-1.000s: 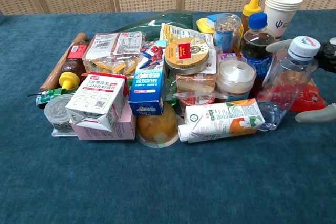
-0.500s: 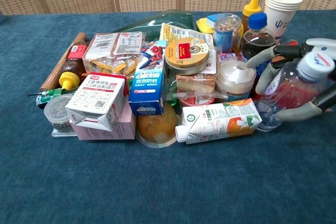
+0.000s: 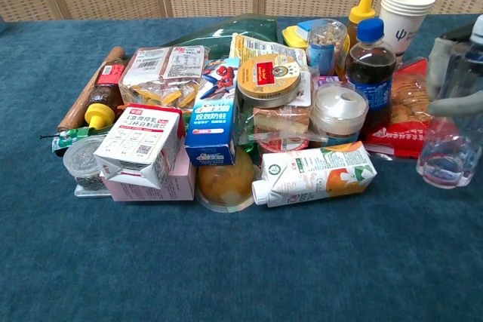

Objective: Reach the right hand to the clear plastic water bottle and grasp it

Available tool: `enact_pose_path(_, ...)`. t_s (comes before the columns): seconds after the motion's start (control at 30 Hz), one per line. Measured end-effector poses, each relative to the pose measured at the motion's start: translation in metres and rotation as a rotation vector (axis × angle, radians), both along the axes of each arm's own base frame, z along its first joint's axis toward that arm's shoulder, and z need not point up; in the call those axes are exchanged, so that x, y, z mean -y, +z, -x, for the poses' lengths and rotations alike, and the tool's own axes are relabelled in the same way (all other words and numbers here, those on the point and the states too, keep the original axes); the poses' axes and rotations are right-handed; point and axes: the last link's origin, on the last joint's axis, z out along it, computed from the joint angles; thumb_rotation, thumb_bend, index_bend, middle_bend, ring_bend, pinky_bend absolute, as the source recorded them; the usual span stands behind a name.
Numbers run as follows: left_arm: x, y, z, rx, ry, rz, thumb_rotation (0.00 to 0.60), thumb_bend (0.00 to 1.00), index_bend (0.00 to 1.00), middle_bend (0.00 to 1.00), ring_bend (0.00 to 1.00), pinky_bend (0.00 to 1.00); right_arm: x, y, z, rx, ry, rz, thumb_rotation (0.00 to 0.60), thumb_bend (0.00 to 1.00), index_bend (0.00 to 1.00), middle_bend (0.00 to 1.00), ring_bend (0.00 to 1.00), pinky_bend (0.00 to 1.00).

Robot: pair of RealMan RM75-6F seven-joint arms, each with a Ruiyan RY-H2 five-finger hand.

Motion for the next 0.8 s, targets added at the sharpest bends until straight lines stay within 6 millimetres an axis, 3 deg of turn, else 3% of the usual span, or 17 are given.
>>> enact_pose_path(0.27,-0.003,-0.003,-0.004,-0.001,-0.016,0.01,0.6,0.0,0.23,0.32,0.33,0.0,0.004,0.039,-0.006,0.049,0.027,0.134,0.6,0.0,0.77,1.0,1.0,0.88)
enact_pose_path(0.5,-0.004,-0.002,-0.008,-0.004,-0.028,0.008,0.6,0.0,0.23,0.32,0.33,0.0,0.012,0.066,-0.025,0.088,0.074,0.212,0.6,0.0,0.76,1.0,1.0,0.88)
enact_pose_path(0.8,-0.006,-0.002,-0.009,-0.006,-0.03,0.006,0.6,0.0,0.23,0.32,0.33,0.0,0.014,0.072,-0.038,0.087,0.095,0.243,0.6,0.0,0.76,1.0,1.0,0.88)
